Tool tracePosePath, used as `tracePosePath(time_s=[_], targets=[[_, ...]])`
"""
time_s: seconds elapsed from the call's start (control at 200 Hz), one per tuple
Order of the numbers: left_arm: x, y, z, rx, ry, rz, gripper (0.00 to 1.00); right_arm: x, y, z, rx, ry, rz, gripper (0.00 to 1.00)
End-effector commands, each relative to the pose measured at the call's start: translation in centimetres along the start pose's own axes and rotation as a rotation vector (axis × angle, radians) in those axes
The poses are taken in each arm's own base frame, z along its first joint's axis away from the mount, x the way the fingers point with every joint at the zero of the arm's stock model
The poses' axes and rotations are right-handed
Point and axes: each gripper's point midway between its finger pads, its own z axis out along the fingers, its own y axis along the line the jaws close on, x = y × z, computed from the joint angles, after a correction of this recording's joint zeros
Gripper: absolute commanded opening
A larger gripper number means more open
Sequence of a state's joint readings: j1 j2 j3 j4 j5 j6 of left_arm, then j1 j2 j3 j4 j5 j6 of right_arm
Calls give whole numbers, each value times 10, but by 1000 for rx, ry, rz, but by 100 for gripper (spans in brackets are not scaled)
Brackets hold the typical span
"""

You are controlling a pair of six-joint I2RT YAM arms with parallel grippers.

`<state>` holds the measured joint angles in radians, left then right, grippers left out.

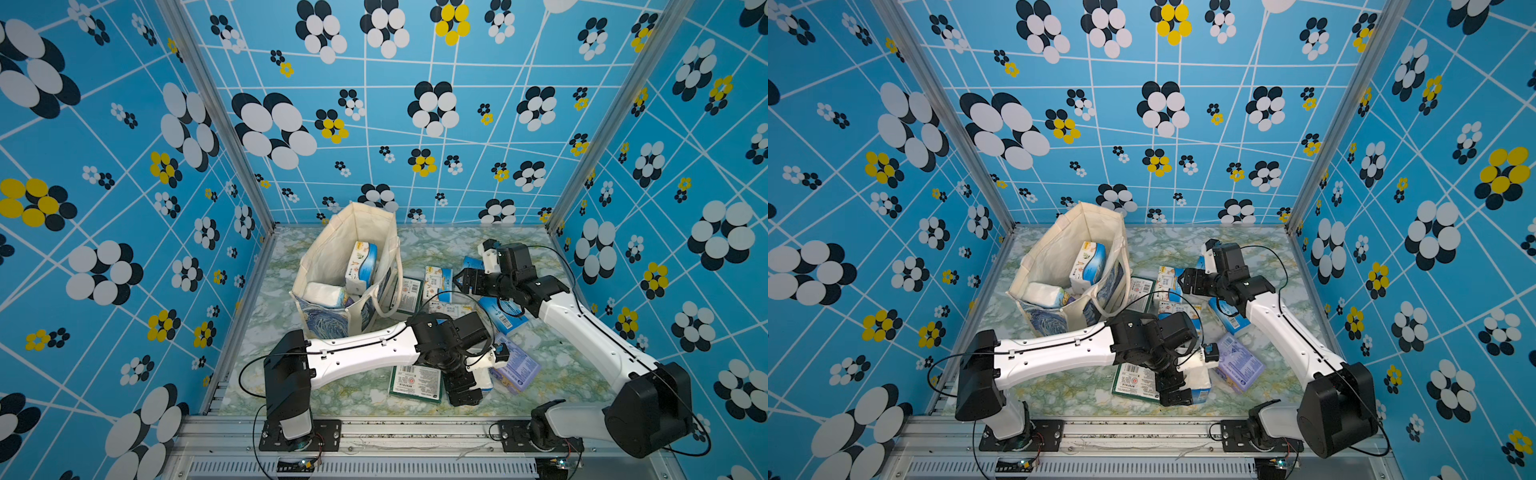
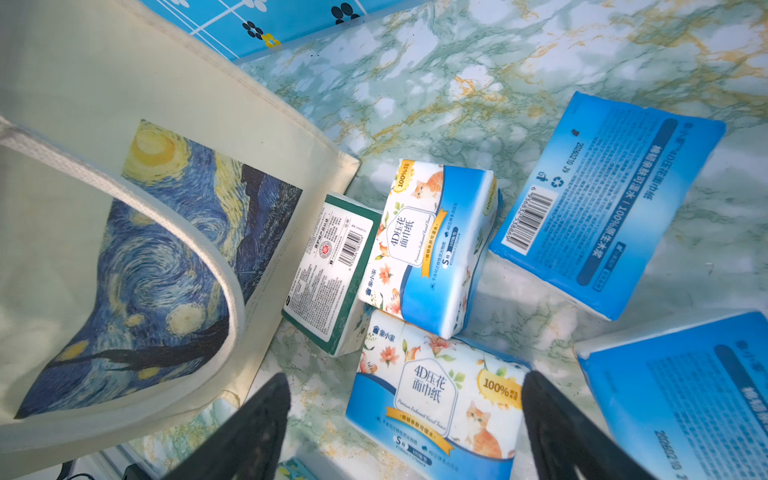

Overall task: Put tissues into the canvas bag
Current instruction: Pick up the pack of facial tissues from the center of the board.

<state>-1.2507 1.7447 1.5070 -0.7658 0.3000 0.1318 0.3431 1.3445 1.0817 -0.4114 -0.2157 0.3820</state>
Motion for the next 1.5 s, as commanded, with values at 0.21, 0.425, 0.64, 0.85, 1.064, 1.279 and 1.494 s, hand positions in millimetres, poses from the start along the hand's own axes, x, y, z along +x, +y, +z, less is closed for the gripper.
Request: tracePosePath(time_s=[0.21, 0.425, 0.64, 0.85, 1.064, 1.279, 1.494], targets=[[5, 27, 19, -113, 79, 3, 99, -1, -4, -4, 3, -7, -9, 89], [2, 31, 23, -126, 76, 9, 100, 2, -6, -1, 4, 0, -11, 89], [8, 26, 37, -74, 110, 2, 98, 3, -6, 3, -4, 3, -8, 89], [9, 25, 43, -51, 125, 4, 66, 1, -6, 4, -6, 1, -8, 89], [1, 35, 21, -130, 97, 31, 12, -2, -5, 1, -4, -10, -10, 89], [-24, 53, -66, -230, -56, 21, 17, -6, -2, -2, -12, -21, -16, 89], [-37, 84, -181, -330, -336, -98, 22, -14, 2, -3, -22, -39, -23, 89]])
